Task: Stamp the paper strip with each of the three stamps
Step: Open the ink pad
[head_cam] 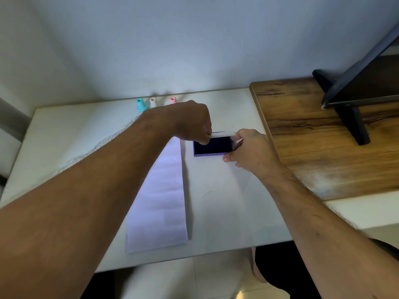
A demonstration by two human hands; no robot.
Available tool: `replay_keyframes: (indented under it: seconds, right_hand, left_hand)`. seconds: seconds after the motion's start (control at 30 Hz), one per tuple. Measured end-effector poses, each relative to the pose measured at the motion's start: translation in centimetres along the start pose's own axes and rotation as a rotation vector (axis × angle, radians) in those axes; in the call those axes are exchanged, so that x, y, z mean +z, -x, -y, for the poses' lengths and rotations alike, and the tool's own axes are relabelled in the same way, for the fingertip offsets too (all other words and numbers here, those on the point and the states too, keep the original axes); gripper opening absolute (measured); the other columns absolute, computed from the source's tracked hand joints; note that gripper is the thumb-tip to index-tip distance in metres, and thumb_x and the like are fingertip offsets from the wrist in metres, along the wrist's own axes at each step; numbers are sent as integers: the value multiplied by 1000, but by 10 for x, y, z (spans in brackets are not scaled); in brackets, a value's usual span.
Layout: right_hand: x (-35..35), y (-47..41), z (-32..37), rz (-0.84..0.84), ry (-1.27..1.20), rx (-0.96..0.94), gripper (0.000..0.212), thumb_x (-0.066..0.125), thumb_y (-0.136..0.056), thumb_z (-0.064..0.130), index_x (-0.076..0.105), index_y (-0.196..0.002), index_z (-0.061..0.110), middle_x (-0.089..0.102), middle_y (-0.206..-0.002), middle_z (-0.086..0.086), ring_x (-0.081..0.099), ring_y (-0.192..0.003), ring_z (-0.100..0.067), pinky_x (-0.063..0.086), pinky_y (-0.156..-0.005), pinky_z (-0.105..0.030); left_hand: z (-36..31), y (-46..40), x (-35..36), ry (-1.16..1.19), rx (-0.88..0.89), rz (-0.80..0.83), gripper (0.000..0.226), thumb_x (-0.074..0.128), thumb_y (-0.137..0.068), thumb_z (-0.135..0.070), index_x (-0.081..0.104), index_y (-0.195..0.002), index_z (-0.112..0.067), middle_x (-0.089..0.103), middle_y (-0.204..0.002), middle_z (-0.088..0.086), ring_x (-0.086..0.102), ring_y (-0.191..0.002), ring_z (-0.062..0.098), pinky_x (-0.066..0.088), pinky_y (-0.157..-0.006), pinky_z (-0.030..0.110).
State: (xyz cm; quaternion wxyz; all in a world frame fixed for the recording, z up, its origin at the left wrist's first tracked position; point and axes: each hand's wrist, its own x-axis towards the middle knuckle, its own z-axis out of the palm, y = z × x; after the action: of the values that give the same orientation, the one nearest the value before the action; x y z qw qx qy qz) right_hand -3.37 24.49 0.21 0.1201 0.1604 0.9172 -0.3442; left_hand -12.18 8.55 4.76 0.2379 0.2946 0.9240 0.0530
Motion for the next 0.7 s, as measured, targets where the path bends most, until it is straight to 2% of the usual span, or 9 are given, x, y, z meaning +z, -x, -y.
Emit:
replay_keyframes:
  seconds: [0.07, 0.13, 0.23, 0.33, 0.4, 0.43, 0.53, 0.7]
  right_hand:
    - [-2, 0, 1, 14, 9, -5, 70, 88, -65, 20, 57, -128, 13, 70, -113, -7, 69, -93, -25, 57, -85, -33]
    - [-3, 1, 3, 11, 9, -16, 69, 87, -67, 23, 56, -128, 14, 70, -112, -5, 69, -92, -24, 56, -80, -30]
    - [-3, 3, 5, -17, -8, -35, 61, 83, -73, 25, 58, -127, 13, 71, -110, -6, 69, -91, -23, 55, -74, -27]
    - [-2, 2, 6, -27, -10, -44, 57, 82, -75, 20, 59, -126, 12, 71, -112, -8, 69, -93, -25, 57, -77, -30]
    - [-2, 0, 6, -30, -16, -38, 56, 82, -74, 19, 60, -125, 12, 71, -112, -9, 69, -93, -26, 59, -77, -32]
    - [-2, 0, 5, -31, -19, -36, 55, 82, -74, 19, 60, -124, 12, 71, -112, -9, 69, -94, -26, 59, -78, -33]
    - [-1, -1, 5, -34, -27, -24, 54, 83, -73, 19, 61, -122, 11, 70, -111, -10, 69, -94, -27, 60, -79, -36]
    - [-1, -4, 7, -15, -3, 14, 54, 84, -72, 22, 62, -119, 9, 71, -109, -12, 70, -91, -29, 59, -80, -39]
  left_hand:
    - [0, -2, 1, -19, -1, -36, 26, 53, -70, -30, 63, -73, -6, 48, -63, 4, 42, -63, 20, 36, -56, 32]
    - [0, -3, -1, -22, -10, -67, 21, 51, -74, -22, 51, -62, -5, 40, -58, 7, 36, -60, 22, 32, -54, 33]
    - [4, -10, -5, -16, -29, -124, 24, 47, -82, -18, 51, -62, -7, 52, -60, 8, 47, -65, 27, 40, -57, 33]
    - [12, -19, -3, 3, -35, -146, 25, 43, -88, -24, 62, -75, -12, 64, -74, 7, 61, -79, 30, 53, -70, 39]
    - [14, -24, -1, -24, -48, -155, 26, 43, -88, -26, 66, -86, -16, 68, -87, 8, 63, -89, 32, 55, -78, 44]
    - [15, -26, 2, -50, -58, -161, 27, 45, -89, -26, 68, -98, -17, 69, -98, 10, 63, -96, 33, 54, -82, 44]
    - [18, -32, 12, -95, -91, -189, 42, 50, -90, -25, 55, -131, -25, 61, -125, 11, 57, -114, 33, 50, -92, 43]
    - [23, -39, 28, -40, -74, -276, 39, 55, -92, -24, 55, -131, -25, 57, -121, 5, 55, -115, 30, 48, -94, 46]
